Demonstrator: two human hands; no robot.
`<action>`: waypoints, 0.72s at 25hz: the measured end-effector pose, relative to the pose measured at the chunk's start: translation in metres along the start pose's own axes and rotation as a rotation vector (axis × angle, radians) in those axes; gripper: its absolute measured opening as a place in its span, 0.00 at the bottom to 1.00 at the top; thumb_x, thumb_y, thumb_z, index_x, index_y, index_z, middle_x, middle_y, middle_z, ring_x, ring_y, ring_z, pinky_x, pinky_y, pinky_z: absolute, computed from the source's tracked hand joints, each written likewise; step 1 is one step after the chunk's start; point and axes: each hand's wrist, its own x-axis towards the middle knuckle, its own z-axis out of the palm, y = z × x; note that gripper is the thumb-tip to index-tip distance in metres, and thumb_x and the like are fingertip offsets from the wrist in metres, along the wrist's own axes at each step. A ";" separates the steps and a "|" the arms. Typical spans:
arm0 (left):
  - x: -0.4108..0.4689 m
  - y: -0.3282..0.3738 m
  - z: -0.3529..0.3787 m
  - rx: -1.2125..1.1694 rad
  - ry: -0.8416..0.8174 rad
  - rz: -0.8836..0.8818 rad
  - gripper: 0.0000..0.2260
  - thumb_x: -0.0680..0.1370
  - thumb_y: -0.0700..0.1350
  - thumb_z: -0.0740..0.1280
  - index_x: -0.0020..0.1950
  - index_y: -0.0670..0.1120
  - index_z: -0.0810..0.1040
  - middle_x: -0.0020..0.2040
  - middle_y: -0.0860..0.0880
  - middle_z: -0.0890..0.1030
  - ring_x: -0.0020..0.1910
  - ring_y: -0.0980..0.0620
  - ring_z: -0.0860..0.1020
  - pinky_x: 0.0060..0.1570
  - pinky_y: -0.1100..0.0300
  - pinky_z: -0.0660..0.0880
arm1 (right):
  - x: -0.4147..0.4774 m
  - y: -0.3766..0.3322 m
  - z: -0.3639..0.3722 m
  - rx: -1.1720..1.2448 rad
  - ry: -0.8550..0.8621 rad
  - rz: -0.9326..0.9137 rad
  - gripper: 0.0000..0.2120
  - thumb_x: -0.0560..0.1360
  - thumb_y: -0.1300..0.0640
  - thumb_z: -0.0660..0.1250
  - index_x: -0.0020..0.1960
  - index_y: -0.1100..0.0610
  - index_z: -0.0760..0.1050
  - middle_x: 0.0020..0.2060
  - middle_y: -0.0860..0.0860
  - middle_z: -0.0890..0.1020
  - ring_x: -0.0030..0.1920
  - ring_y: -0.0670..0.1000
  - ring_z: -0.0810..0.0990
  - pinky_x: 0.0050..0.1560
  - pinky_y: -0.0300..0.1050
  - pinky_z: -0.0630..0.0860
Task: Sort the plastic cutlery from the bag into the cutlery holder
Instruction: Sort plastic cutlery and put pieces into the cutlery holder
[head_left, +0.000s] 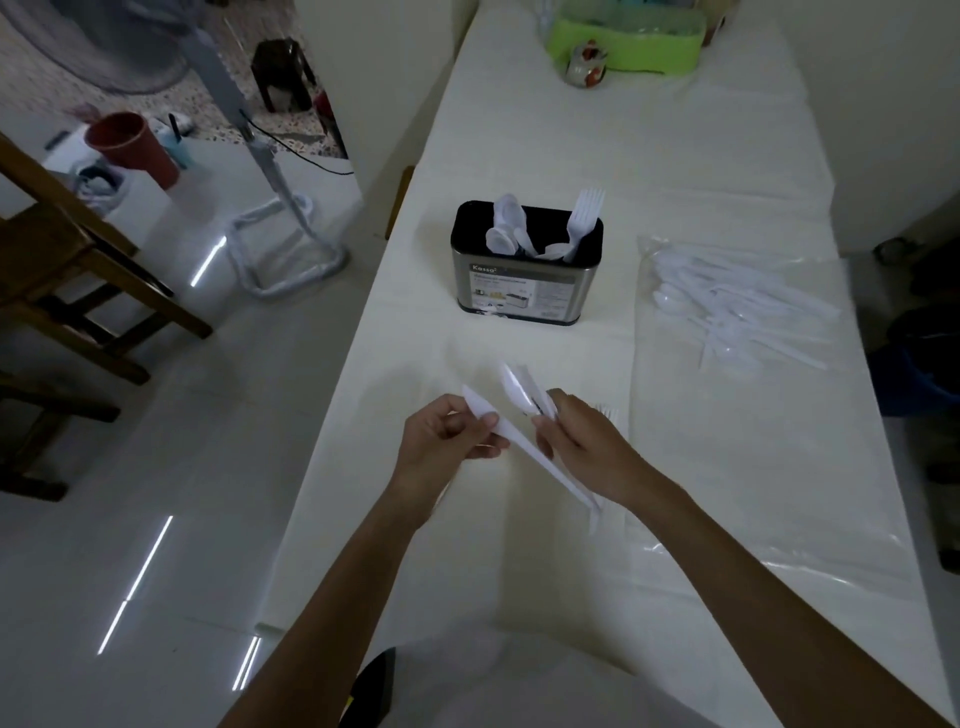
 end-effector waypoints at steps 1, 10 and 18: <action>0.002 0.002 0.002 0.007 -0.007 0.003 0.01 0.75 0.34 0.67 0.45 0.36 0.77 0.37 0.45 0.84 0.36 0.48 0.83 0.39 0.59 0.80 | -0.007 0.000 0.001 0.052 0.014 0.043 0.11 0.81 0.54 0.54 0.44 0.57 0.70 0.34 0.51 0.79 0.36 0.52 0.78 0.42 0.50 0.74; 0.011 -0.005 0.021 0.233 -0.075 -0.056 0.09 0.71 0.36 0.72 0.48 0.45 0.76 0.38 0.49 0.83 0.34 0.53 0.78 0.32 0.63 0.74 | -0.056 -0.012 0.027 0.881 -0.107 0.296 0.15 0.82 0.52 0.52 0.54 0.62 0.72 0.30 0.48 0.76 0.27 0.48 0.71 0.32 0.40 0.70; 0.011 -0.008 0.033 0.583 -0.312 0.130 0.16 0.76 0.42 0.68 0.63 0.50 0.74 0.49 0.53 0.77 0.40 0.58 0.76 0.37 0.69 0.72 | -0.062 -0.009 0.028 0.757 -0.191 0.478 0.15 0.73 0.64 0.66 0.33 0.52 0.65 0.25 0.47 0.65 0.25 0.44 0.63 0.26 0.36 0.61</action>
